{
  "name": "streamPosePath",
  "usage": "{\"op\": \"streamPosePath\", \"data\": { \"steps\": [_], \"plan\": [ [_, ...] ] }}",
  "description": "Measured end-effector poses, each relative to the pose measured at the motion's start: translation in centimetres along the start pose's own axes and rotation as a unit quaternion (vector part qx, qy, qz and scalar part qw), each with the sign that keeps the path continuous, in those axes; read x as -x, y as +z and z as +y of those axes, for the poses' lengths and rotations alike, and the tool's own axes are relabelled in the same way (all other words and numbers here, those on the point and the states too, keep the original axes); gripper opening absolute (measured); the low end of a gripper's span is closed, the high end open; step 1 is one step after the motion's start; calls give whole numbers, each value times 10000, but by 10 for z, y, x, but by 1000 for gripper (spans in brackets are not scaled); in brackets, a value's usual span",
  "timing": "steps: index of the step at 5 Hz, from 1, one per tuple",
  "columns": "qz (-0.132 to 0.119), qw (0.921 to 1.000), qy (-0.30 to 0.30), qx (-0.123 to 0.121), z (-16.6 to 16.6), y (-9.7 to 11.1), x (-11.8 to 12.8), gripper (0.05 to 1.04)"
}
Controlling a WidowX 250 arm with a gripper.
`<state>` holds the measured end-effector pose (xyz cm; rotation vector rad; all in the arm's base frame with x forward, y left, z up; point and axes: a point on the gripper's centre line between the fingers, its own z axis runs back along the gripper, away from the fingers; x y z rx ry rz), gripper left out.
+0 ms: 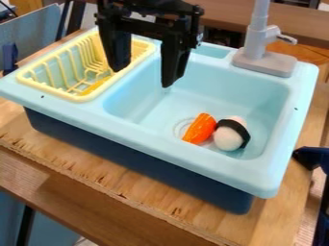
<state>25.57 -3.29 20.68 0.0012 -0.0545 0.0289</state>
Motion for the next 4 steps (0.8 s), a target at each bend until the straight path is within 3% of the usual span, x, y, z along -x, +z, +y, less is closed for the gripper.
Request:
{"op": "streamPosePath", "data": {
  "steps": [1,2,4],
  "plan": [
    [114,9999,-1,-19,0,-6,0,1001],
    [117,9999,16,-63,8,-18,-22,1001],
    [409,9983,328,-273,30,-40,-49,1001]
  ]
}}
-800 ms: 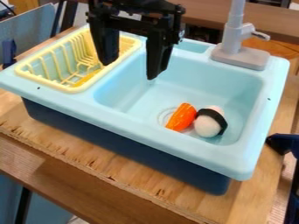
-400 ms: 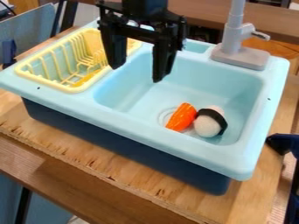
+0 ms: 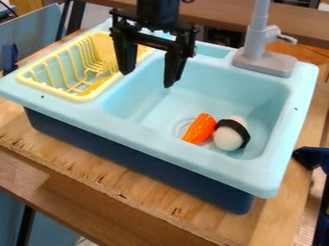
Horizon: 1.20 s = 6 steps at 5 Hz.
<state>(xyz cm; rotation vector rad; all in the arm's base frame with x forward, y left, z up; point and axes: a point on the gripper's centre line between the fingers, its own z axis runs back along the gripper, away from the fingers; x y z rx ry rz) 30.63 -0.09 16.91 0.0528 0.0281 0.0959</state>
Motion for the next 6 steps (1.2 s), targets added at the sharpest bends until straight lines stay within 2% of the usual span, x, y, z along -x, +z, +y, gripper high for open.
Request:
{"op": "streamPosePath", "data": {
  "steps": [1,2,3,4,5,6],
  "plan": [
    [-43,9997,-229,78,-12,2,-2,1001],
    [-36,9980,-580,256,-30,-10,-7,1001],
    [66,9961,-728,501,-39,-22,-1,1001],
    [161,9953,-776,549,-41,-35,-1,1001],
    [235,9965,-639,489,-37,-44,-4,1001],
    [417,9961,-633,463,-36,-55,-6,1001]
  ]
}}
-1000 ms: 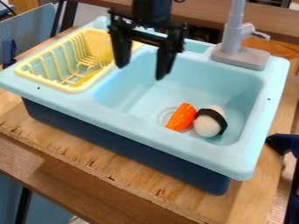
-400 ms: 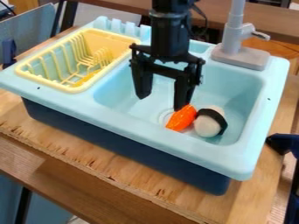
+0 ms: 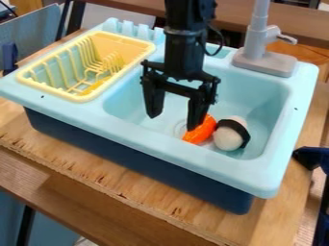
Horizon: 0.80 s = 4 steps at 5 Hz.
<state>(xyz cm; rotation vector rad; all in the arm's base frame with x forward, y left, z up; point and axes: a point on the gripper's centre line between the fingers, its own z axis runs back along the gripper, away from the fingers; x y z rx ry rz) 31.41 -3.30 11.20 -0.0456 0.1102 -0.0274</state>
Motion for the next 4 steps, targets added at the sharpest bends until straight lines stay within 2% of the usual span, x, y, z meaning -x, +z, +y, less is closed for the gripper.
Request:
{"op": "streamPosePath", "data": {
  "steps": [2,3,4],
  "plan": [
    [93,9999,72,48,-1,-10,-9,1001],
    [118,9999,-5,-89,-10,-13,-13,1001],
    [134,9997,-27,-208,-12,-17,-16,957]
  ]
}}
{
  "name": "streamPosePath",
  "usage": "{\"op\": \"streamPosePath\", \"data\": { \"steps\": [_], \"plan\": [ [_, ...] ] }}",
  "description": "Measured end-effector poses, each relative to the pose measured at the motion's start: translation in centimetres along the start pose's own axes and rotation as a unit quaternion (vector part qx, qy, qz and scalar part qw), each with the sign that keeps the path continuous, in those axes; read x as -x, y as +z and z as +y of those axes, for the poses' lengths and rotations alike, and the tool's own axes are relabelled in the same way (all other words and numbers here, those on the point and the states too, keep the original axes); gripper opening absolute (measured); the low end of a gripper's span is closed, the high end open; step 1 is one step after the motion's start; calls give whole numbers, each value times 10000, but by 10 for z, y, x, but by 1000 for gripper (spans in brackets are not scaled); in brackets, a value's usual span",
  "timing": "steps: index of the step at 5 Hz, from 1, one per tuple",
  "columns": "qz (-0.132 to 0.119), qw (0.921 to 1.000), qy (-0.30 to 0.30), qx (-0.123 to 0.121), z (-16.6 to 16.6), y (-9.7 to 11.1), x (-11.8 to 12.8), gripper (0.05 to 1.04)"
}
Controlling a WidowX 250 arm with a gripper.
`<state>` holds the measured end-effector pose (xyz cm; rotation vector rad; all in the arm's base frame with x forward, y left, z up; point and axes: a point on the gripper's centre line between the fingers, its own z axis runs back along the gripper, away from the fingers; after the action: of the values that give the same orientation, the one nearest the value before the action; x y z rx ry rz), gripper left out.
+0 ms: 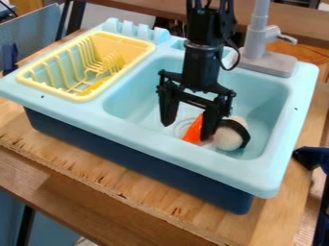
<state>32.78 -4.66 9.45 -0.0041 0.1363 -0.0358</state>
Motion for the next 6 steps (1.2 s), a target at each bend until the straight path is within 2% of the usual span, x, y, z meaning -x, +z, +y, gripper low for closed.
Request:
{"op": "streamPosePath", "data": {
  "steps": [1,2,4,5,6],
  "plan": [
    [99,9999,70,-90,0,-11,-7,805],
    [99,9998,89,-154,-4,-15,-11,493],
    [51,9996,200,-202,-6,-17,-13,458],
    [-196,9990,282,-279,-3,1,-11,458],
    [-490,9971,516,-256,5,24,-10,458]
  ]
}}
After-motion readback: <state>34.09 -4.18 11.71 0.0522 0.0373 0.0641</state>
